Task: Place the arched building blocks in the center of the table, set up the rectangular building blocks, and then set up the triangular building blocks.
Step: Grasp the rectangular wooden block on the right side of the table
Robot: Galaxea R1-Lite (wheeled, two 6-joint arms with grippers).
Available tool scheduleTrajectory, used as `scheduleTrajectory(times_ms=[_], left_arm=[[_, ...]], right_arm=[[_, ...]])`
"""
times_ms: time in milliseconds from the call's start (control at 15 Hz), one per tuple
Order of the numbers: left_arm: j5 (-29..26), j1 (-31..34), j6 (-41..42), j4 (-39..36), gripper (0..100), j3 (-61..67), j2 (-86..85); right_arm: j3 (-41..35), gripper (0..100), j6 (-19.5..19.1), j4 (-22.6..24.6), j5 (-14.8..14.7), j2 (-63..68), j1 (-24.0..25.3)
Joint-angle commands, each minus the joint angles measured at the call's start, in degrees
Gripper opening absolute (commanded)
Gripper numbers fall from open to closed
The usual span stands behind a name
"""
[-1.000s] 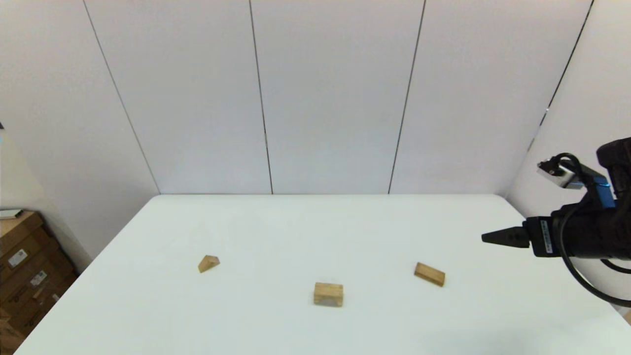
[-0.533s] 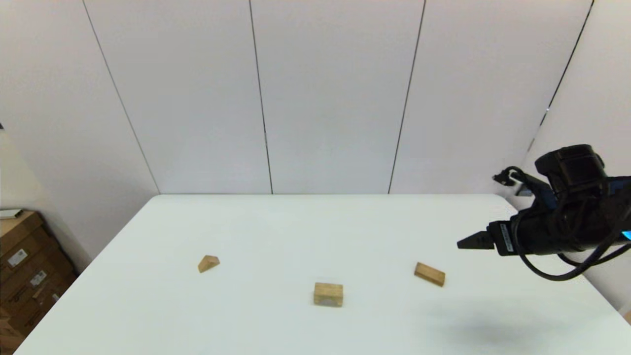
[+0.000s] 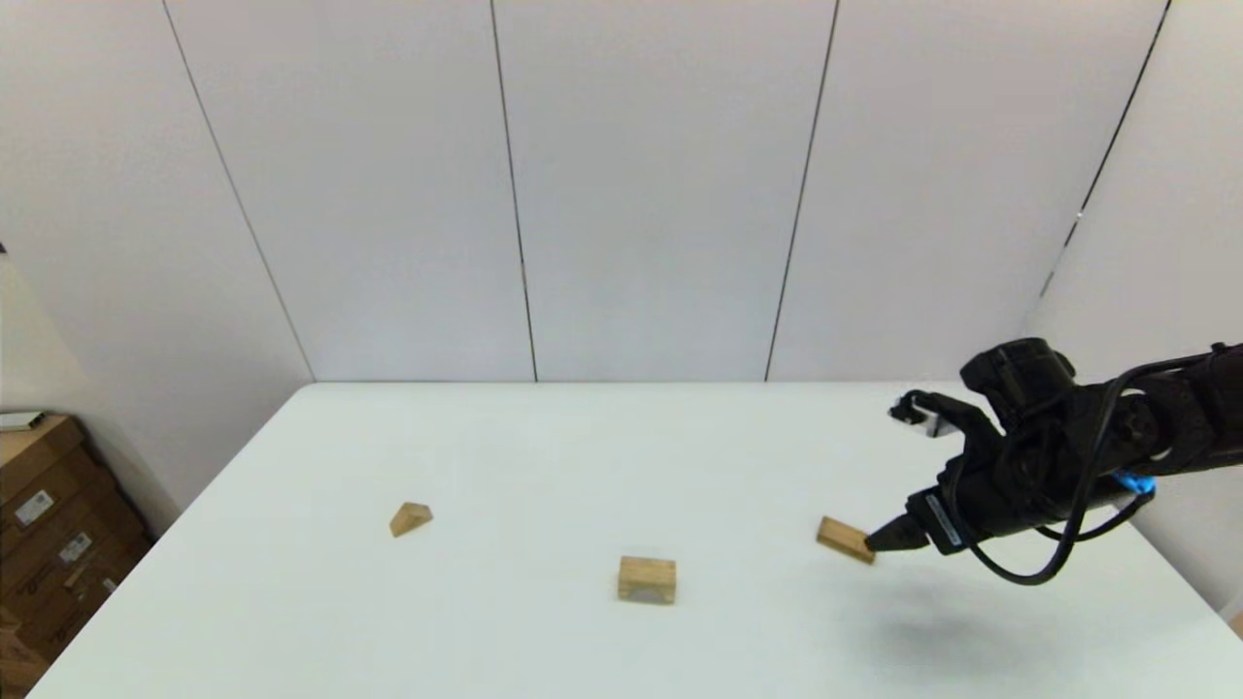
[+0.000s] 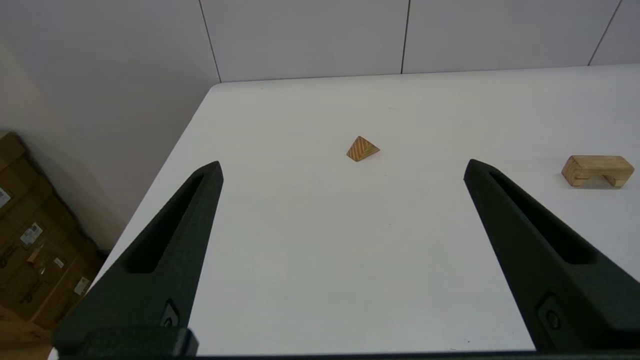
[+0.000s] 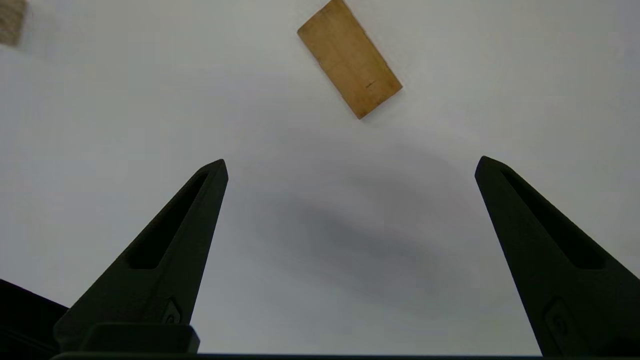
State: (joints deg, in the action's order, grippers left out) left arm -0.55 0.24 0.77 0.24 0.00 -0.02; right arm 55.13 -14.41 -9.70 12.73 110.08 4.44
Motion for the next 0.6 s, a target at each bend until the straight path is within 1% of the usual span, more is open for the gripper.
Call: scheduleTrajectory(times_ms=[67,333,400,600], left_arm=[[0.0,0.0,0.0,0.0,100,0.0,0.0],[0.0,0.0,0.0,0.0,100,0.0,0.0],[0.0,0.0,0.0,0.0,100,0.0,0.0],[0.0,0.0,0.0,0.0,100,0.0,0.0]], right_arm=[[1.2,100,-4.5,-0.1,0.1,4.1,1.0],[3.0,100,-13.0,-0.6,0.1,6.3,2.9],[3.9,100,-14.1,-0.7,0.1,6.8,3.2],[6.3,100,-14.6,-0.7,0.0,9.1,4.1]])
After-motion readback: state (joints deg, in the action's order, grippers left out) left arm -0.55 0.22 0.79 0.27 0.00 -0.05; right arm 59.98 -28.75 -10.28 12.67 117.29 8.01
